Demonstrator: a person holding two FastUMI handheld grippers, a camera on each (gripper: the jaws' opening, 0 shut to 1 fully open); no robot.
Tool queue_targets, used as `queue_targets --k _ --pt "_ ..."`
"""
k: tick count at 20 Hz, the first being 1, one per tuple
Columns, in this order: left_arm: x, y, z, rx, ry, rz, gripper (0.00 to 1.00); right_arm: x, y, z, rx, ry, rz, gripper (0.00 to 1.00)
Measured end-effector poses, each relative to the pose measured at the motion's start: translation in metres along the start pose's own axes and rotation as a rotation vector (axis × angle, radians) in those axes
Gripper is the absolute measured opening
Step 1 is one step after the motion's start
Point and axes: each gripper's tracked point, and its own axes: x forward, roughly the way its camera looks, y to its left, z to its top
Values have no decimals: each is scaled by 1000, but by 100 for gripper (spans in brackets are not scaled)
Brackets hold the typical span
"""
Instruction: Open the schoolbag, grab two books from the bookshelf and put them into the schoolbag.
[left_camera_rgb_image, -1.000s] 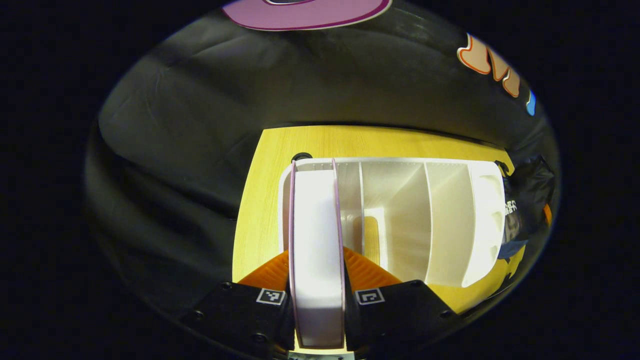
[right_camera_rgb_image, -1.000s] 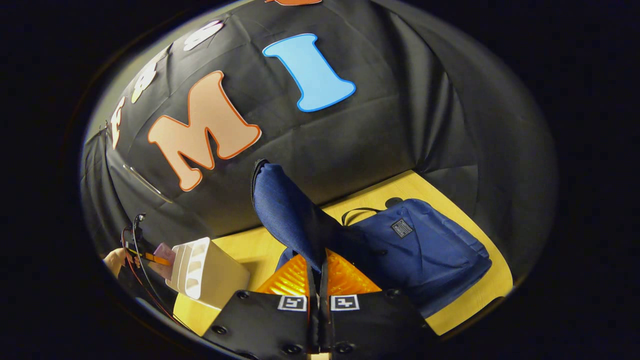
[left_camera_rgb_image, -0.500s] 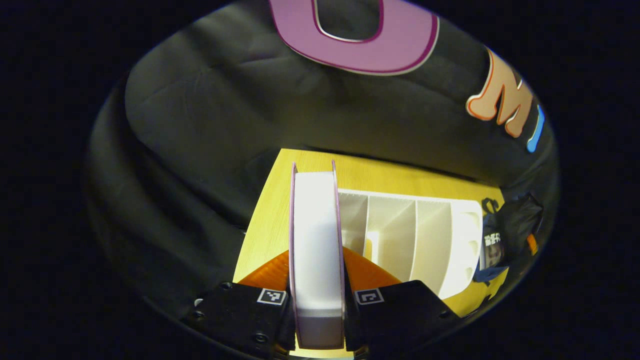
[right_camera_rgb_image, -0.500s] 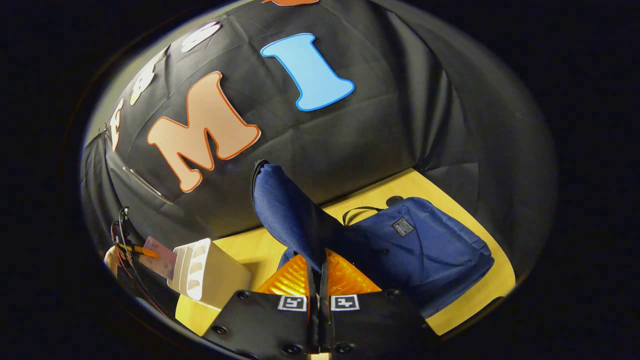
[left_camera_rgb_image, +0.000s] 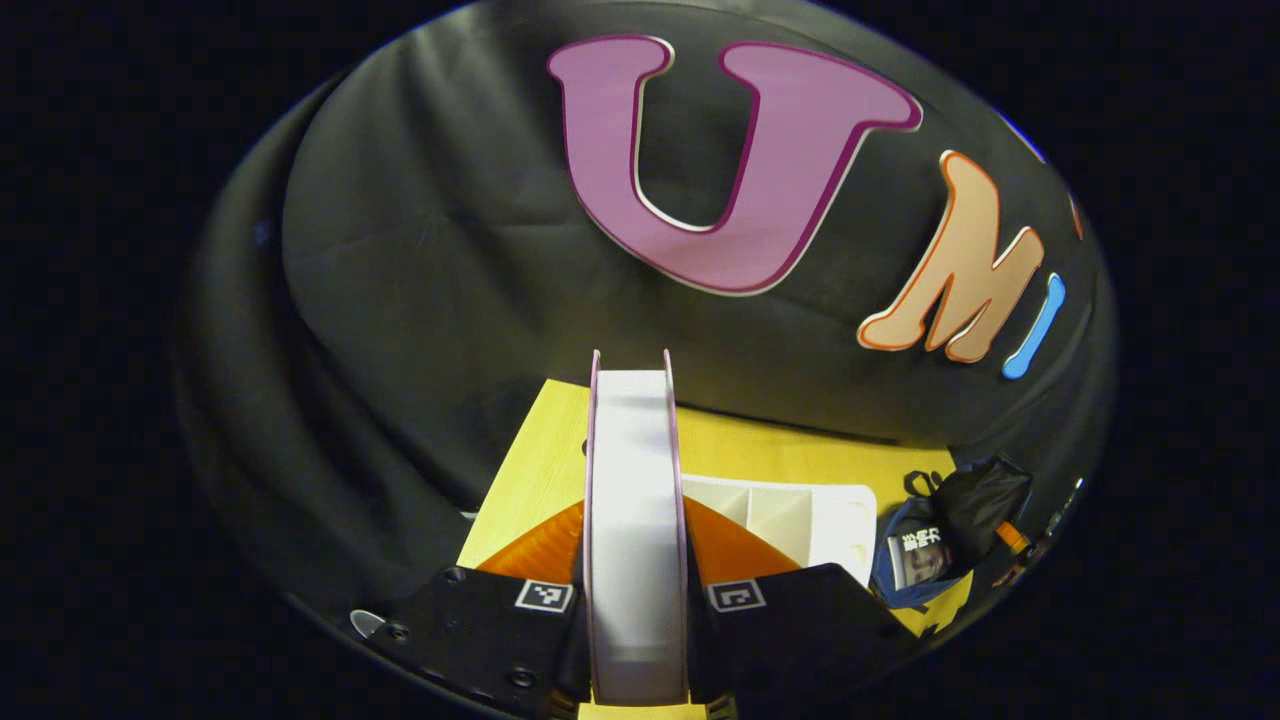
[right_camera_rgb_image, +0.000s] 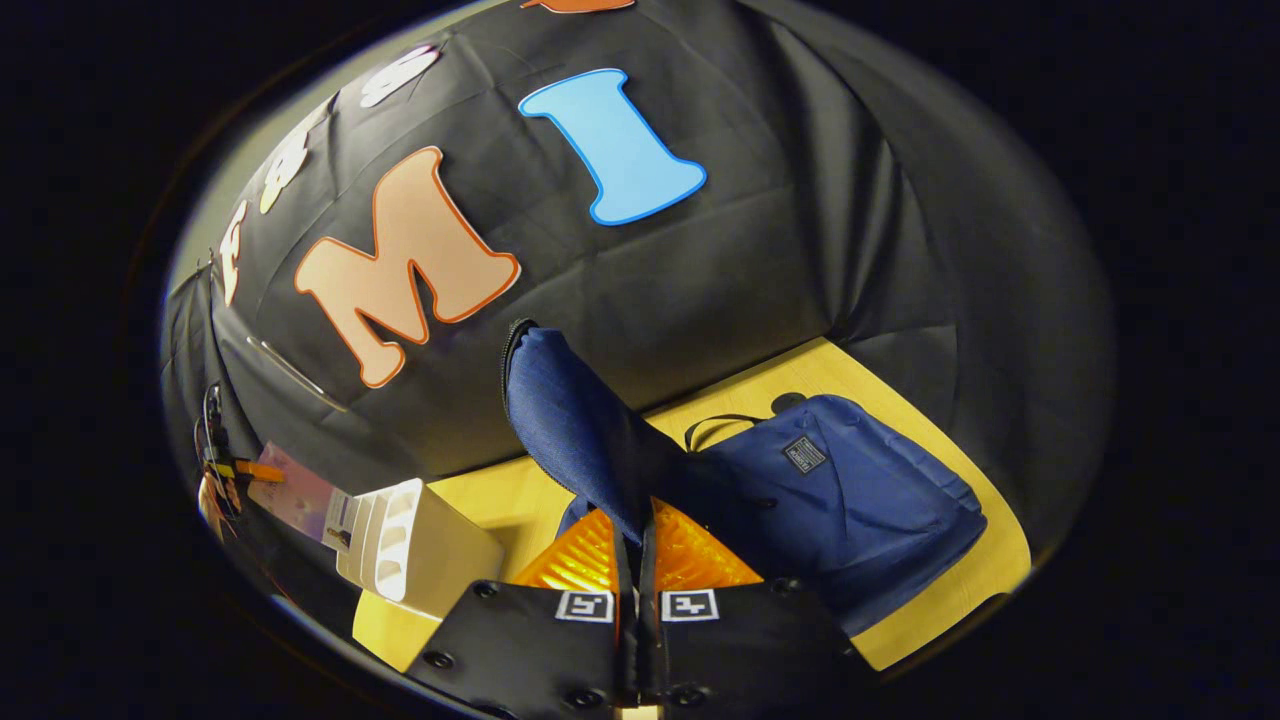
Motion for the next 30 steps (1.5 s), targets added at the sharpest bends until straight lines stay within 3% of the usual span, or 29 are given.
queue_targets --k 4,8,12,19,30 --pt "-13 -39 20 -202 -51 -156 34 -3 -3 1 9 -4 -1 5" --pt "-10 -72 5 -426 -10 -313 34 -4 -3 1 8 -5 0 5" --pt "0 -127 -7 -549 18 -475 34 -3 -3 1 4 -2 5 5" --pt "27 -230 -42 -576 95 -627 34 -6 -4 3 19 -15 10 4" --pt "74 -376 -146 -517 369 -711 36 -9 -6 8 59 -40 18 4"
